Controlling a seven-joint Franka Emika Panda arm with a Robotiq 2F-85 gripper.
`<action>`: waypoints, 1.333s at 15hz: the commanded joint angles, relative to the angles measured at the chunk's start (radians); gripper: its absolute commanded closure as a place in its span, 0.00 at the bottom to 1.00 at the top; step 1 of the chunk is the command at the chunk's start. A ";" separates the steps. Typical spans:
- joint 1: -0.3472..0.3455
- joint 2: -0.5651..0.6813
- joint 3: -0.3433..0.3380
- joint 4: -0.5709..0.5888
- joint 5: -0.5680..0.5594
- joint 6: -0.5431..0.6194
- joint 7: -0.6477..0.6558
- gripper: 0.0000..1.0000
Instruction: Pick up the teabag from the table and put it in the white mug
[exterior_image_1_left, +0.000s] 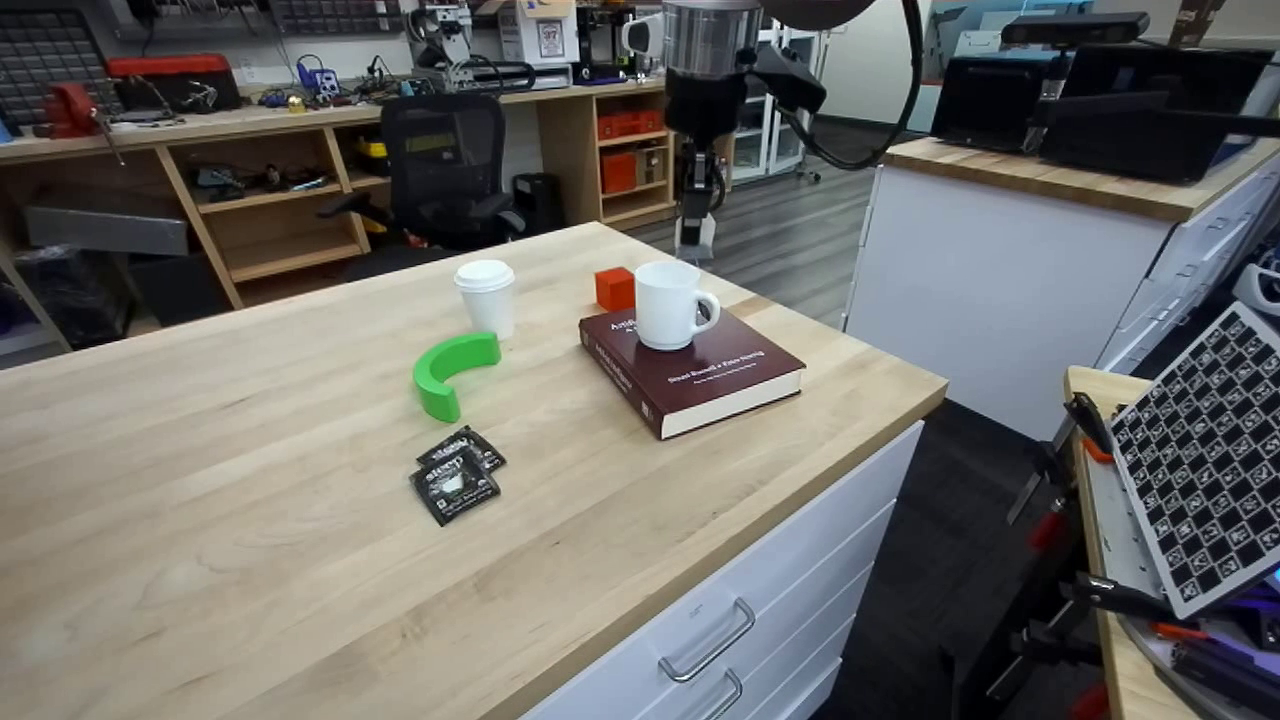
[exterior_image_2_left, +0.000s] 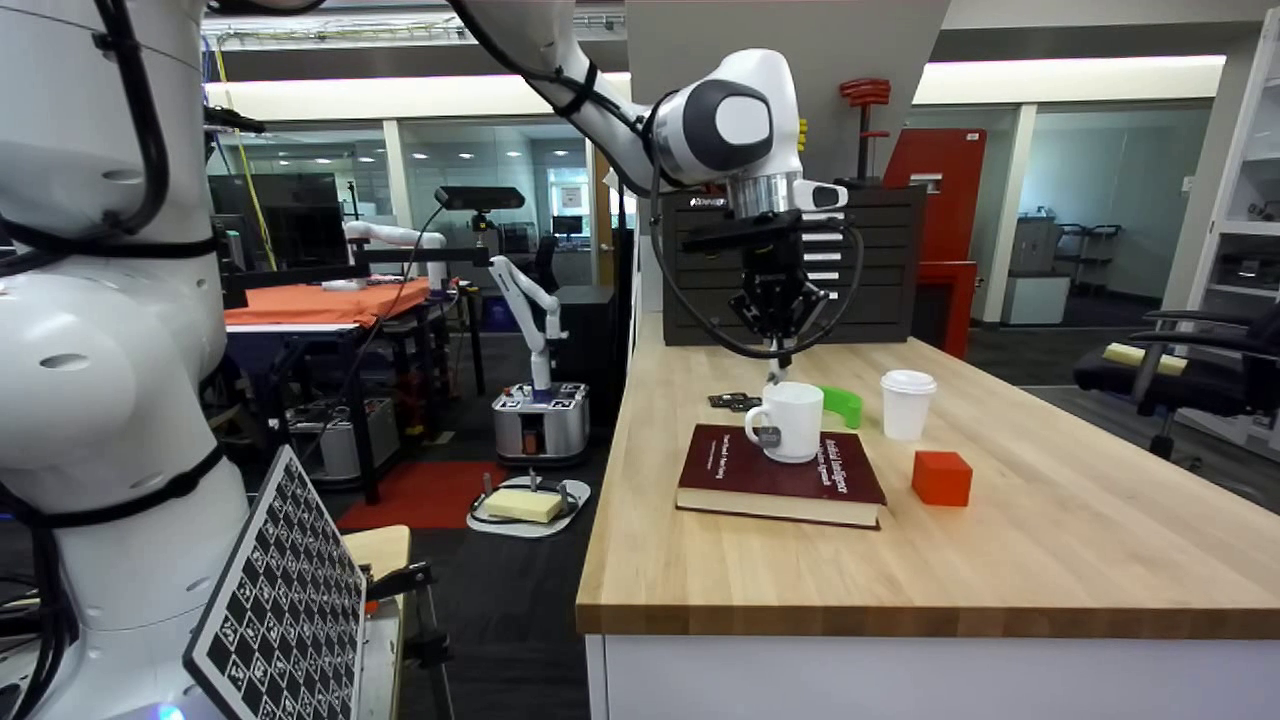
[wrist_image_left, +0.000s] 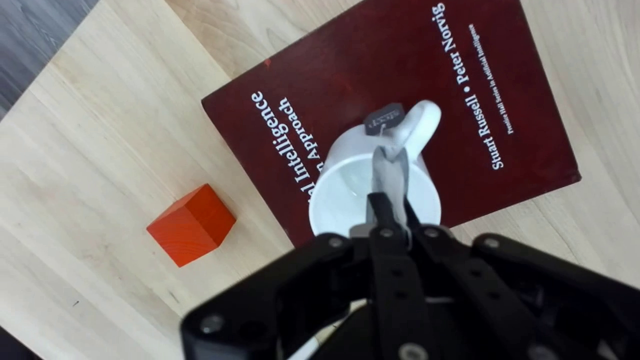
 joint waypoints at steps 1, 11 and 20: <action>-0.016 0.012 0.009 0.028 -0.007 0.011 -0.011 0.97; -0.013 0.087 0.008 0.077 -0.024 0.033 -0.008 0.97; -0.013 0.093 0.006 0.094 -0.033 0.037 0.008 0.46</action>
